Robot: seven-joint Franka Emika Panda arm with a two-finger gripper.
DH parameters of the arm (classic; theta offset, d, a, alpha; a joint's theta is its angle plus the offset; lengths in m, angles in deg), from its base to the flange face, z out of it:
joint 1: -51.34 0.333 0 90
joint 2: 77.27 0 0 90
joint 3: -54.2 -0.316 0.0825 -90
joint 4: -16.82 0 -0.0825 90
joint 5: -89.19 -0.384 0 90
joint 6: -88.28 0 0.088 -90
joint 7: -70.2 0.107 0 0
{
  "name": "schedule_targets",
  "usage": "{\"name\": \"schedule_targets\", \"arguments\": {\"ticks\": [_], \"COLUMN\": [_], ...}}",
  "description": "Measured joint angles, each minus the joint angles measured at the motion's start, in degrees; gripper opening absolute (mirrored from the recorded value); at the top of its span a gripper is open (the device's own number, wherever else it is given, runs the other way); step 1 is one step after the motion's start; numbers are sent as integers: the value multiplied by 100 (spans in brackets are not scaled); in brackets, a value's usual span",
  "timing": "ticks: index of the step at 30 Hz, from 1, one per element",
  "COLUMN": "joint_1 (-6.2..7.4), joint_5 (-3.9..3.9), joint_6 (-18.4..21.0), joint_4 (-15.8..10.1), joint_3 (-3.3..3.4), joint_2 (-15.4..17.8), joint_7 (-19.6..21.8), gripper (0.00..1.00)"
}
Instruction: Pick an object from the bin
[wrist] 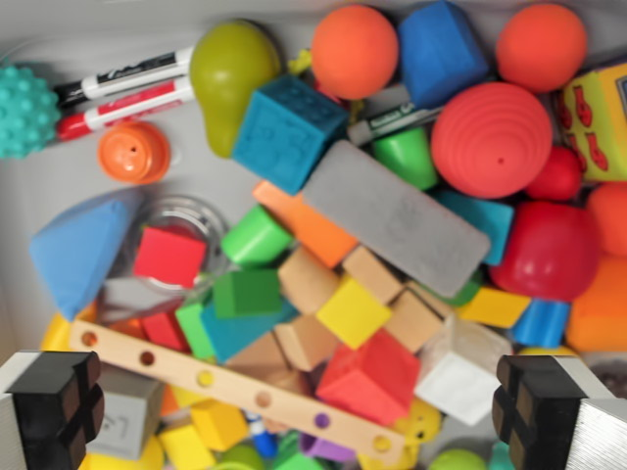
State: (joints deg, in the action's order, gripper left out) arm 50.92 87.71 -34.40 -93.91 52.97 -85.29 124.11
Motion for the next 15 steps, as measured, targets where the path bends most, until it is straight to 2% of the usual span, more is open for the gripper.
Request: {"name": "schedule_targets", "arguments": {"ticks": [15], "joint_1": [154], "joint_5": [59], "joint_6": [-287], "joint_4": [-231], "joint_3": [0], "joint_2": [-92], "joint_7": [901], "gripper": [100]}}
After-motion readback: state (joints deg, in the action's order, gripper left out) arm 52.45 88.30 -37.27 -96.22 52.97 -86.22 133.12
